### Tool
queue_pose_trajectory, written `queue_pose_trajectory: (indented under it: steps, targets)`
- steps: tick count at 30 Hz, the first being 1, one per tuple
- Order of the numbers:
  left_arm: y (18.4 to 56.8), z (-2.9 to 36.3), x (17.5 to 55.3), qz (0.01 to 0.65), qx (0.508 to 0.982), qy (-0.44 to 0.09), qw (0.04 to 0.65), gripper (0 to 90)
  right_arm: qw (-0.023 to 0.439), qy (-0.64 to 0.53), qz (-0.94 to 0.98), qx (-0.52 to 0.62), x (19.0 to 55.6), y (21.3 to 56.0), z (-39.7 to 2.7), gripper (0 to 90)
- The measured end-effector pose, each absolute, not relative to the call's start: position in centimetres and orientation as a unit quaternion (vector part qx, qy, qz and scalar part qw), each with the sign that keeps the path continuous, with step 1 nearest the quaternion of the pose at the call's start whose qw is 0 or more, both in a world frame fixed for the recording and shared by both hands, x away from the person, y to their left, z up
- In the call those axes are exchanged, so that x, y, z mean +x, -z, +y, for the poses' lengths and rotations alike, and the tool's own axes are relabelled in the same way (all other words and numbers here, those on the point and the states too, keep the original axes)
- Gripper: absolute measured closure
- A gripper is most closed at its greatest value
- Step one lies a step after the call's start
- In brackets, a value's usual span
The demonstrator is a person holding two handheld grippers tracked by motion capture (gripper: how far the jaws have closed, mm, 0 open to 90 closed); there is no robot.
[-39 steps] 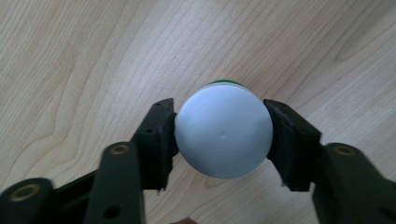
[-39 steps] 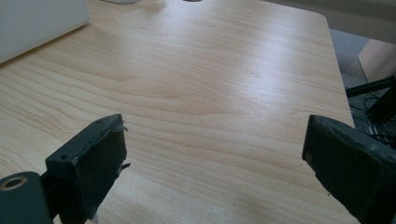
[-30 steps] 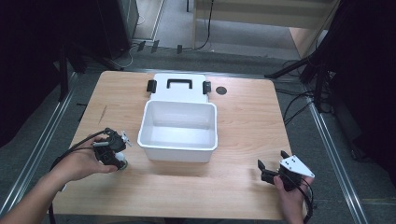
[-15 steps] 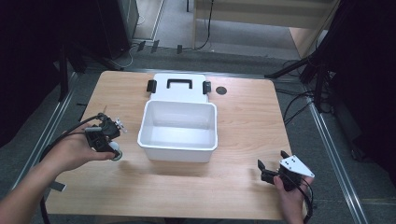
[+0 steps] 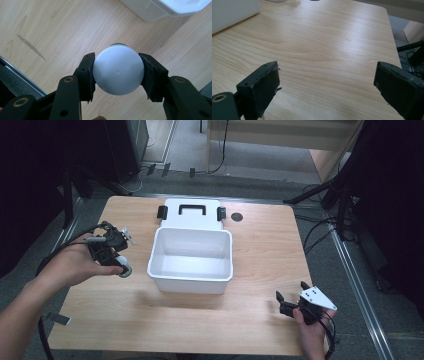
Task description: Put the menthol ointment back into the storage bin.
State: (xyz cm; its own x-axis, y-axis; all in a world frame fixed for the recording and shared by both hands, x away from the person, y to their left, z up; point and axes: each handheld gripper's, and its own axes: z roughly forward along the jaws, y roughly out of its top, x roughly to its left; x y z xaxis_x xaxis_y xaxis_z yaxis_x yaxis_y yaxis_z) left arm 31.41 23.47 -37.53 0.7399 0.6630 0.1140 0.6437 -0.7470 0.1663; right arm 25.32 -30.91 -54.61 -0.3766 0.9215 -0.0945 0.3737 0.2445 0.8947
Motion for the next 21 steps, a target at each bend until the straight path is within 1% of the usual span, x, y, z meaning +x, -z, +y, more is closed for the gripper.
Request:
queue_pose_trajectory:
  steps: [7, 21]
  targets:
    - [35.5, 22.8, 32.1, 0.348, 0.931, -0.086, 0.063, 51.1, 0.328, -0.417, 0.718, 0.451, 25.3, 54.6, -30.9, 6.5]
    - [33.3, 21.9, 33.2, 0.337, 0.935, -0.081, 0.077, 51.0, 0.328, -0.417, 0.718, 0.452, 25.3, 54.6, -30.9, 6.6]
